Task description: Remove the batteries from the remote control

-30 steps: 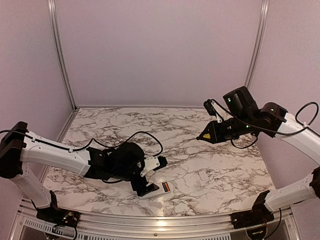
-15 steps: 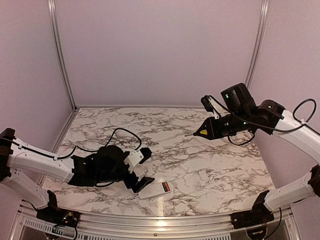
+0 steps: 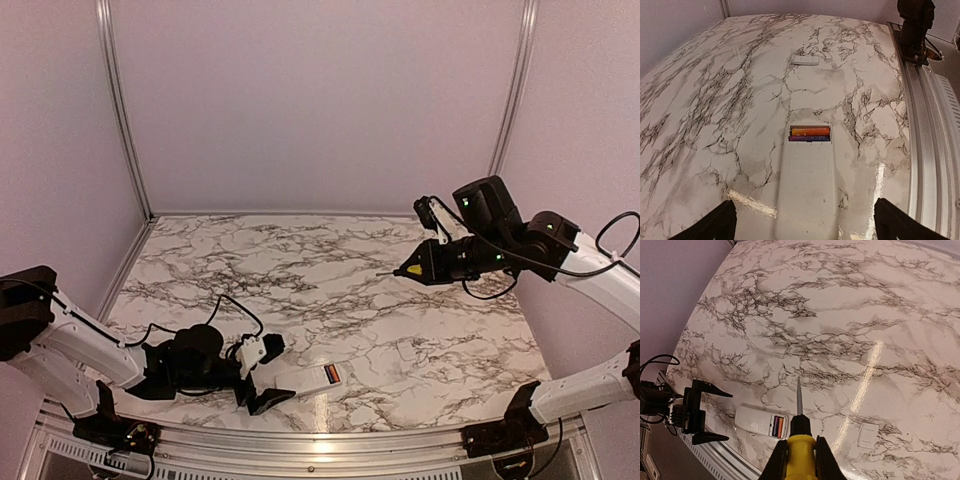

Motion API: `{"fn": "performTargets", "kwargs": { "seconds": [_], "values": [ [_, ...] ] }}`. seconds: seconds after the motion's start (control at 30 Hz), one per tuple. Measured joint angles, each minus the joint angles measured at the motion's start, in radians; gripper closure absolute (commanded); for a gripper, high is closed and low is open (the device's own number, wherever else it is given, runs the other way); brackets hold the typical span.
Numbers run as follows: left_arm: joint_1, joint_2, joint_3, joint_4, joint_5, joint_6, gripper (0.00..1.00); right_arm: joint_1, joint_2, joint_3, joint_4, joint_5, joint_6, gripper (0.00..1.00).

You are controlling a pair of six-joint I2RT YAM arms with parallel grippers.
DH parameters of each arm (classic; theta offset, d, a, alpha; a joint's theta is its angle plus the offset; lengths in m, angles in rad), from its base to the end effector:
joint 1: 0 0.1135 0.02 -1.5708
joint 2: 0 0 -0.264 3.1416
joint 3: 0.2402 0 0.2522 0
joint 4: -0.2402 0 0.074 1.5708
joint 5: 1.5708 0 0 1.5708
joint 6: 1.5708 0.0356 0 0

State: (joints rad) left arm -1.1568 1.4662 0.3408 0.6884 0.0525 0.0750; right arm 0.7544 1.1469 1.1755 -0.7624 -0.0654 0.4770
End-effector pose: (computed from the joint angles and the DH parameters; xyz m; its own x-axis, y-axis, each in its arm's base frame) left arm 0.0994 -0.2309 0.1345 -0.0998 0.4132 -0.9051 0.9435 0.3281 0.0457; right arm 0.1703 0.1632 0.3478 -0.7635 -0.0889 -0.6396 -0.4145 0.8270 0.3798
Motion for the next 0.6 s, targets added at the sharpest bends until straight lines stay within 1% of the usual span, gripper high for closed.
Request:
{"fn": "performTargets", "kwargs": {
  "seconds": [0.2,0.6],
  "values": [
    [0.005,0.131,0.003,0.098,0.055,0.030,0.01,0.000,0.000,0.000,-0.002,0.003,0.018,1.00],
    [0.036,0.278,0.030,0.208,0.083,0.038,0.02,0.000,-0.002,0.000,-0.002,0.005,0.048,1.00]
  ]
}}
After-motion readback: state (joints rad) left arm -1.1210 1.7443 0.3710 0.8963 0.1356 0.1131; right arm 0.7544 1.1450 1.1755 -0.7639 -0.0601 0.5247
